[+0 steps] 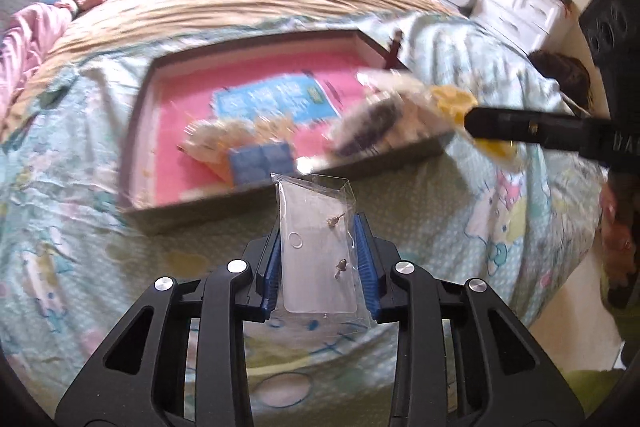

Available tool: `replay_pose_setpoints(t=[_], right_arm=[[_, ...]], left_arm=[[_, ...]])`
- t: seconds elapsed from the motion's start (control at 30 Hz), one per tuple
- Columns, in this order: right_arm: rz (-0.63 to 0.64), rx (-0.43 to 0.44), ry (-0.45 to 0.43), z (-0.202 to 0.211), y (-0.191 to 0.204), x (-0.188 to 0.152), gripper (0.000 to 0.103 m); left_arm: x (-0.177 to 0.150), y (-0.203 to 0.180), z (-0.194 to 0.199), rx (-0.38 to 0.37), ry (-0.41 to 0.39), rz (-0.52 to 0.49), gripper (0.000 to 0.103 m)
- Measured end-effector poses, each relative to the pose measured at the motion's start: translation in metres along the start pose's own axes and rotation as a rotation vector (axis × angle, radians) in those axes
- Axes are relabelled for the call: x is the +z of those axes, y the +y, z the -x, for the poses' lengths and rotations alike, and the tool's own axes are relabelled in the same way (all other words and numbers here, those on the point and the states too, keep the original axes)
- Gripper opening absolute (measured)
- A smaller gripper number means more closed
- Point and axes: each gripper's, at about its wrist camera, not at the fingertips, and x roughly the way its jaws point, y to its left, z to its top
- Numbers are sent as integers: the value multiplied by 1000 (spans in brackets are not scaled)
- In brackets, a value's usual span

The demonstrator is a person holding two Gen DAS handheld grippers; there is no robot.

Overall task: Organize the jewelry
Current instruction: 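Grasp the yellow bangle bag with the right tool while the left grasps the white card packet, then carry the bangle bag with the right tool while the left carries the card packet into the box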

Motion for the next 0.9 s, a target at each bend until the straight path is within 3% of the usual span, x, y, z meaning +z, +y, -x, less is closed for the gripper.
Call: replay_pose_setpoints(t=[0.3,0.9], right_arm=[[49,53,-35,-8,25,23,35],[108,89,-95,-21,50,62,35]], left_arm=[[21,33,22,67,-63,82,25],[40,68,27,115,-84,161,25]])
